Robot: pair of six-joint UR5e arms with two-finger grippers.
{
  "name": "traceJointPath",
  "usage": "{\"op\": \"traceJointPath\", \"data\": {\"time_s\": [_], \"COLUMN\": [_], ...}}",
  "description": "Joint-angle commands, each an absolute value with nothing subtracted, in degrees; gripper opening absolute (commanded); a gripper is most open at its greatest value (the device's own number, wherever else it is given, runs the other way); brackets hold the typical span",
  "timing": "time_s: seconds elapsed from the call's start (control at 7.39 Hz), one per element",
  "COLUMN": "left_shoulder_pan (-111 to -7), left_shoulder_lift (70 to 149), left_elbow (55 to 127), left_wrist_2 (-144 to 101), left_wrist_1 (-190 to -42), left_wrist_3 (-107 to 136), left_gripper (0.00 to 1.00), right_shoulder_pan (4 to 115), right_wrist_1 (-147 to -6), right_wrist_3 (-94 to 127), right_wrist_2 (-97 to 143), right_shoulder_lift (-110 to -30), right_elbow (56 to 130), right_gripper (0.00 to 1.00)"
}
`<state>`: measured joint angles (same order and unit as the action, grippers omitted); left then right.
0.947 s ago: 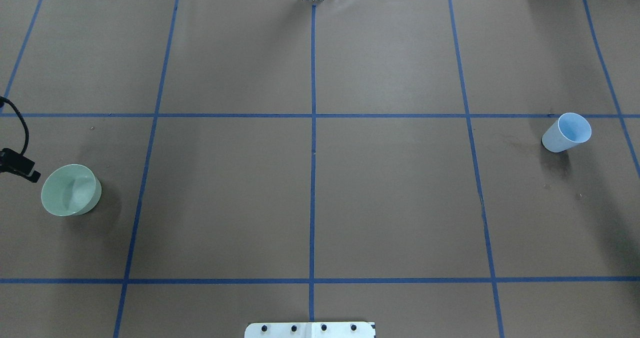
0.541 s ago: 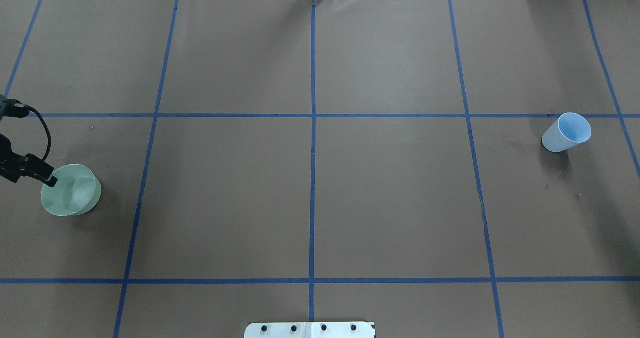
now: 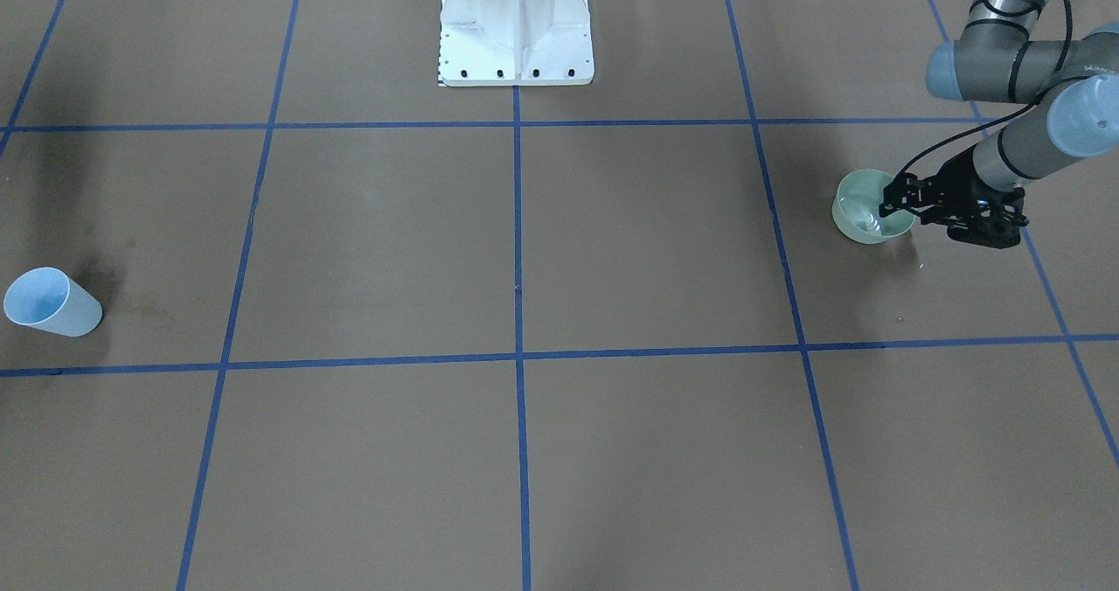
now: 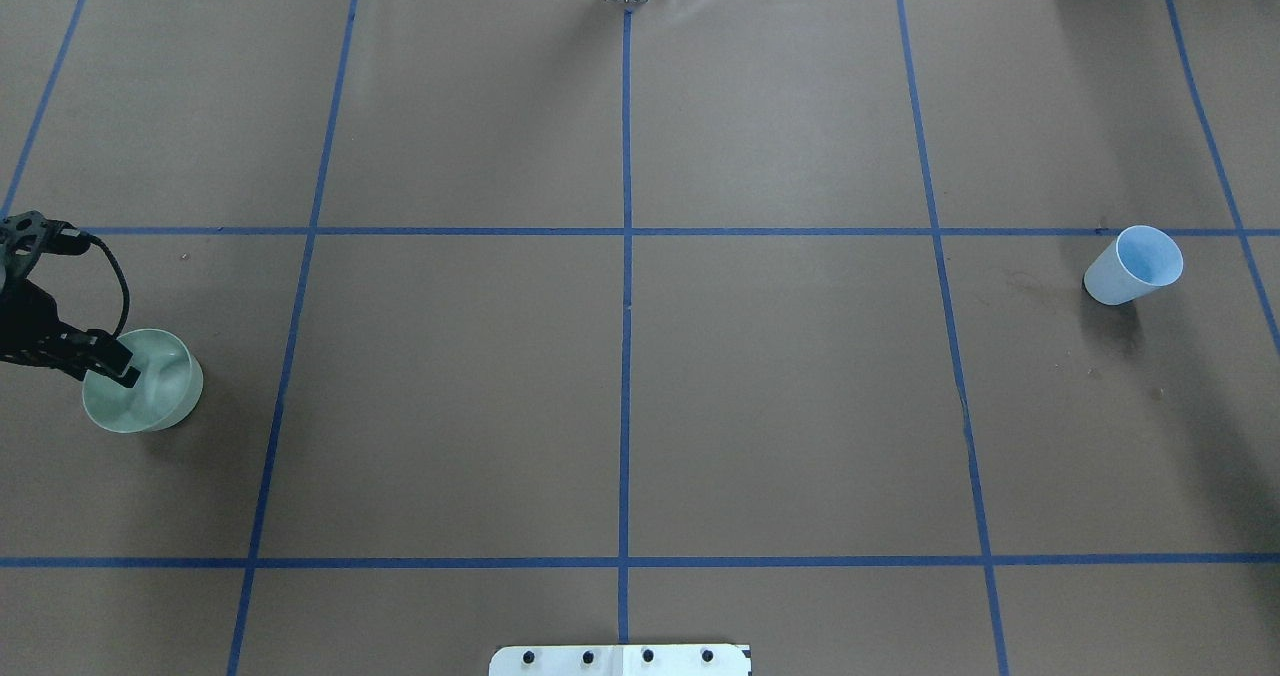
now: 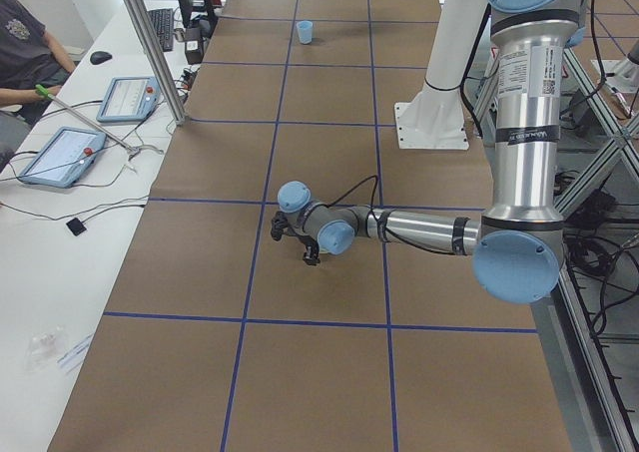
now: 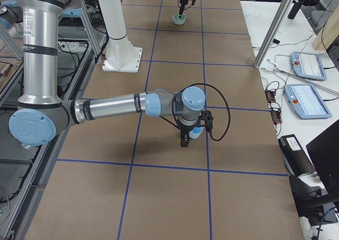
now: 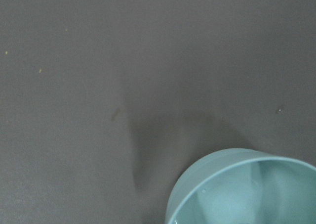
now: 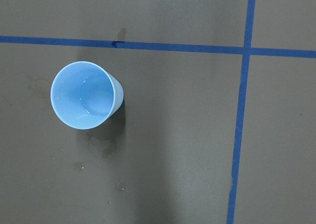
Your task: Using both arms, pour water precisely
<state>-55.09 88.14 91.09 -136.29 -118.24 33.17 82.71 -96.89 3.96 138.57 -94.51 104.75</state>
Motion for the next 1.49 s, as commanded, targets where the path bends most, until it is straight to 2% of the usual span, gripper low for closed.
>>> {"op": "traceJointPath", "data": {"time_s": [0.0, 0.27, 0.68, 0.95, 1.35], "left_shoulder_pan": [-55.19, -55.11, -54.76, -48.38, -38.35], "left_shoulder_lift": [88.16, 88.67, 99.46, 107.27, 124.3], "left_elbow": [93.24, 93.33, 93.95, 96.84, 95.46], "left_wrist_2": [-136.06, -136.32, -137.46, -137.29, -130.72], "left_wrist_1": [-118.39, -118.48, -116.29, -110.43, -101.65], "left_wrist_3": [33.4, 47.9, 52.71, 63.41, 75.91], "left_gripper": [0.0, 0.0, 0.0, 0.0, 0.0], "right_shoulder_pan": [82.71, 82.71, 82.71, 82.71, 82.71], "right_wrist_1": [-96.94, -96.94, -96.94, -96.94, -96.94], "right_wrist_3": [3.96, 4.04, 3.87, 3.96, 3.78], "right_wrist_2": [138.6, 138.69, 138.69, 138.78, 138.69], "right_shoulder_lift": [-94.48, -94.48, -94.48, -94.48, -94.48], "right_elbow": [104.94, 104.94, 104.77, 104.68, 104.5], "right_gripper": [1.0, 1.0, 1.0, 1.0, 1.0]}}
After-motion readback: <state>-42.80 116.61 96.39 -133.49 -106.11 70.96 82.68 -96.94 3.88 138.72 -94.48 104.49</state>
